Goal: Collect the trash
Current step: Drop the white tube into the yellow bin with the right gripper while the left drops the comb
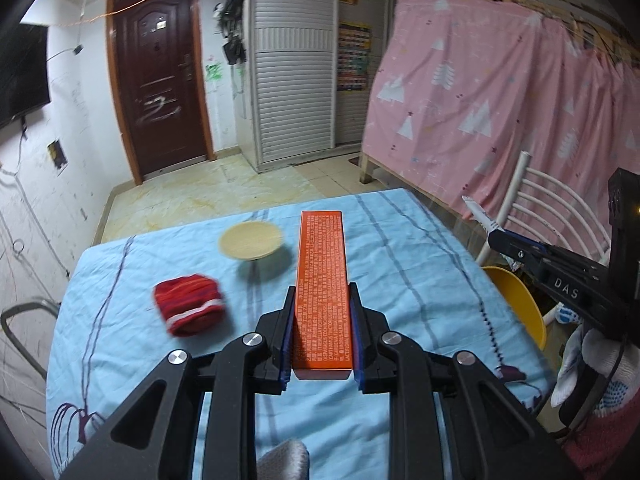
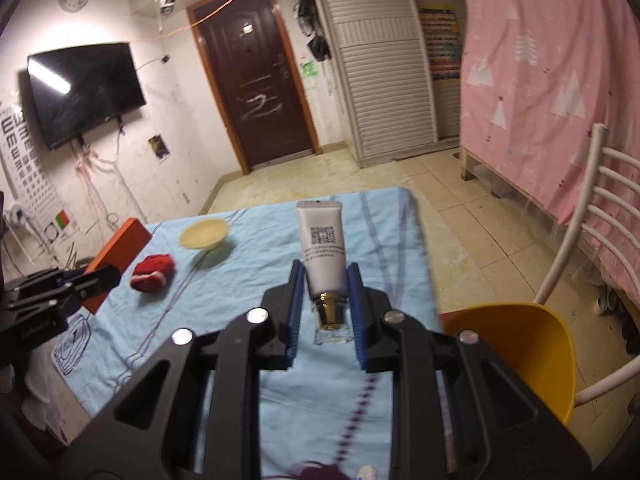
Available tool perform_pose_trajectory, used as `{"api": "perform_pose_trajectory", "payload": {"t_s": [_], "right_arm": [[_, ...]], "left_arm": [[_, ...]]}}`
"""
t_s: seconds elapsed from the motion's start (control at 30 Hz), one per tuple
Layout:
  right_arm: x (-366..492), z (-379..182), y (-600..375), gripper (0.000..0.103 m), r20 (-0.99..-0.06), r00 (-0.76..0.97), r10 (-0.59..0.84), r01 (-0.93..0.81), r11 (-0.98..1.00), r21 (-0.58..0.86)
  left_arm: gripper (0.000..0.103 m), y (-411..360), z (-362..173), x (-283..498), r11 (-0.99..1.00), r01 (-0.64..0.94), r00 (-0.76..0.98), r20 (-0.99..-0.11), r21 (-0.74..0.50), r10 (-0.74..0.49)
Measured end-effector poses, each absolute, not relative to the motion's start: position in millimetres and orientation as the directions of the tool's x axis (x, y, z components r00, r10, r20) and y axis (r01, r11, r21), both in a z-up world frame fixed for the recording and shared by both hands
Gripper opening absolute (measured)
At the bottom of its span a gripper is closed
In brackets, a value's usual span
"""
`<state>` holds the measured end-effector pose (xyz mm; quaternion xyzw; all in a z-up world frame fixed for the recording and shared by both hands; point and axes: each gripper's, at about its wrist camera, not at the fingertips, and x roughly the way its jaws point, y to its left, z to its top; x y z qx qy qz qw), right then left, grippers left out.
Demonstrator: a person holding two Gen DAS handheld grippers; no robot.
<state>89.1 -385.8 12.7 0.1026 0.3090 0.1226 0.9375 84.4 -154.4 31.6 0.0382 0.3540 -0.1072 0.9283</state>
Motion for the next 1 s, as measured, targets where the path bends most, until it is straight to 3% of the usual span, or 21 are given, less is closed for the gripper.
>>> {"api": "perform_pose_trajectory", "payload": {"t_s": [0.43,0.83,0.9,0.93,1.0], "right_arm": [[86.7,-9.6,-476.0,0.021,-0.573,0.798,0.186,-0.024,0.96,0.279],[87.4,-44.4,-522.7,0.021,-0.635,0.768,0.076,0.117,0.959,0.257],[85.3,-47.8,-530.2,0.035,-0.637,0.769,0.059,0.146,0.953,0.264],[85.0,-48.7,-533.7,0.048,-0.635,0.77,0.056,0.155,0.95,0.271],[83.0,-49.0,-539.4,0.052,-0.63,0.775,0.048,0.169,0.945,0.279]], "left_arm": [[0.014,-258.8,19.6,90.2,0.932,0.356,0.686,-0.696,0.068,-0.212],[0.014,-346.8,10.4,101.1,0.872,0.49,0.613,-0.711,-0.002,-0.346],[0.014,-357.0,5.9,107.7,0.869,0.494,0.594,-0.719,-0.027,-0.361],[0.014,-360.7,3.4,110.1,0.866,0.499,0.585,-0.722,-0.039,-0.37],[0.014,-369.8,-1.1,115.0,0.851,0.52,0.555,-0.727,-0.078,-0.405]]}}
